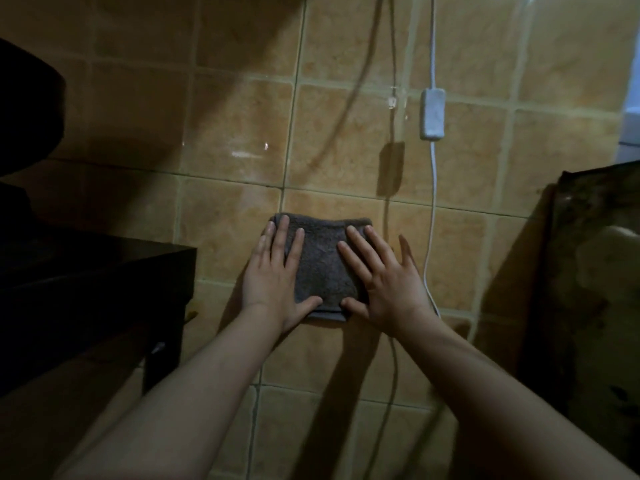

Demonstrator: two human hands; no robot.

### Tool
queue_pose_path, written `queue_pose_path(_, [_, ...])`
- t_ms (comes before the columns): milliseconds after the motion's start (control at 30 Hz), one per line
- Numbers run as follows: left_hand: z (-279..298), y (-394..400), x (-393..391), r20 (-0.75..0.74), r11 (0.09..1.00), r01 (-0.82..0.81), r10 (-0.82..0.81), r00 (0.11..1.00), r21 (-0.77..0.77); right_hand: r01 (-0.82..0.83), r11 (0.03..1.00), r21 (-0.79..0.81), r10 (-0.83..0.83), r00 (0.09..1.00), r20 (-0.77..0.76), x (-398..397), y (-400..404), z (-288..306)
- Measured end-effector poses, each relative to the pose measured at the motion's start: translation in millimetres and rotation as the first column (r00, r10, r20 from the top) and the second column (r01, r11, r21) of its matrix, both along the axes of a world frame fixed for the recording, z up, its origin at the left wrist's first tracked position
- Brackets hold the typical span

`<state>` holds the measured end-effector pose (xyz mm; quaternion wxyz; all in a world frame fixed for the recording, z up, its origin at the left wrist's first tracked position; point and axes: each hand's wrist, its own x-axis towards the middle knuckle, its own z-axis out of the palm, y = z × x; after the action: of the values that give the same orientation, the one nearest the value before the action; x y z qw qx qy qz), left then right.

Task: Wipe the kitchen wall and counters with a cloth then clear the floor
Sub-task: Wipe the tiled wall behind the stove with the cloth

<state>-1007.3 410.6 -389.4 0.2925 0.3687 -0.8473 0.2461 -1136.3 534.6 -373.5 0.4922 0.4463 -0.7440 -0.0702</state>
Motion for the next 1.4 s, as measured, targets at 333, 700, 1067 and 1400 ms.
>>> queue_pose_path(333, [17.3, 57.3, -52.7, 0.017, 0.995, 0.064, -0.063, 0.998, -0.081, 0.067, 0.996, -0.05, -0.069, 0.997, -0.03, -50.6, 62.4, 10.4])
queue_pose_path(700, [16.2, 93.3, -92.9, 0.056, 0.973, 0.18, -0.173, 0.983, -0.146, 0.035, 0.991, -0.13, -0.028, 0.998, 0.05, -100.7, 107.5, -9.5])
queue_pose_path(1067, [5.3, 106.7, -97.3, 0.075, 0.956, 0.202, -0.19, 0.979, -0.214, 0.079, 0.99, -0.115, -0.069, 0.994, 0.089, -102.8, 120.9, -26.0])
queue_pose_path(1400, [-24.3, 79.0, -80.1, 0.139, 0.958, 0.186, -0.159, 0.978, -0.219, 0.129, 0.983, -0.129, -0.106, 0.979, 0.173, -77.2, 95.3, -58.1])
